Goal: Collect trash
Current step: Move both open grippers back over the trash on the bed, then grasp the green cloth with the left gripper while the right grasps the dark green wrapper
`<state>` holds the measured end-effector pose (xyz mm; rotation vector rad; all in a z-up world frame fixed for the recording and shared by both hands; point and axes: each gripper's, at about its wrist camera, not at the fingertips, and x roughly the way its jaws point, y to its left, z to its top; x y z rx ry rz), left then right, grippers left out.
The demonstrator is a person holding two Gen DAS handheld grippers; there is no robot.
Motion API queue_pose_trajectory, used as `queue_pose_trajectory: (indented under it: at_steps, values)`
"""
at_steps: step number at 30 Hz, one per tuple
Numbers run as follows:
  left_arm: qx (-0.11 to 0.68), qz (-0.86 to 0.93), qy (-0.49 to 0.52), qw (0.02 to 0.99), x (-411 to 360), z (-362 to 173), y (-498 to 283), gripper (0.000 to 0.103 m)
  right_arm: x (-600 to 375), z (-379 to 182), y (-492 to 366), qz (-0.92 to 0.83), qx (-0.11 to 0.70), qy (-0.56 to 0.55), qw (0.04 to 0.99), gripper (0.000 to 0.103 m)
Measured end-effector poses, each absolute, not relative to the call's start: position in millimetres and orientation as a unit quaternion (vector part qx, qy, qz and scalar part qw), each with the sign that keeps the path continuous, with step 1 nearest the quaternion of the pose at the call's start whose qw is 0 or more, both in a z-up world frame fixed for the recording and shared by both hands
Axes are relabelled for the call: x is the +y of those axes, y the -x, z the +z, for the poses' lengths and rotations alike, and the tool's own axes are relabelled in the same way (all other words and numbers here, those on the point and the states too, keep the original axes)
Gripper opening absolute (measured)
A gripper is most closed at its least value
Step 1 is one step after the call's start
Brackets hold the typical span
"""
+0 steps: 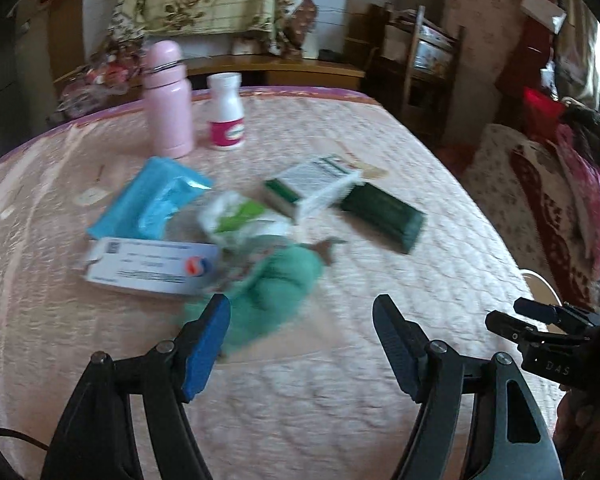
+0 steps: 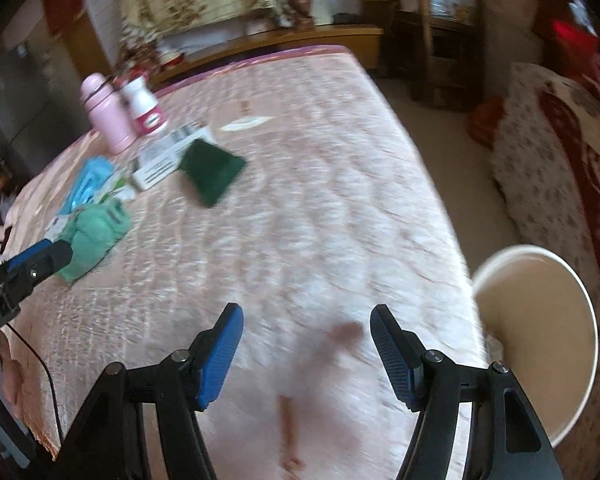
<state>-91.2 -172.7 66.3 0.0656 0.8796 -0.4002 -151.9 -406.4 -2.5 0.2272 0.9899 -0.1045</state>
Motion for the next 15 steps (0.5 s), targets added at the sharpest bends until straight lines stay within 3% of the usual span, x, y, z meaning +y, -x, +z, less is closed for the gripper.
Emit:
queue_pose_trajectory:
  at_steps: [3,7,10,15]
  values:
    - [0.425,-0.185,-0.033,0.885,-159.1,64.9,82.6,0.075,-391.7,-2.0,134.6,-0.028,0.472,-0.094,0.876,0.07]
    - [0.427,-0.202,-0.019,0.881,-143.3,64.7,69.6,0.086,-376.1,1.2,109.2,0.001,0.468,-0.069,0.881,0.071]
    - [0.429,-0.207,-0.024,0.879,-137.0,64.5,60.5,0.086,-369.3,5.2,87.9,0.021,0.462,-0.06,0.884,0.076]
    - [0.429,-0.222,-0.055,0.874,-144.0,60.5,48.8,0.087,-361.8,4.2,39.5,0.049,0.465,-0.031,0.883,0.077]
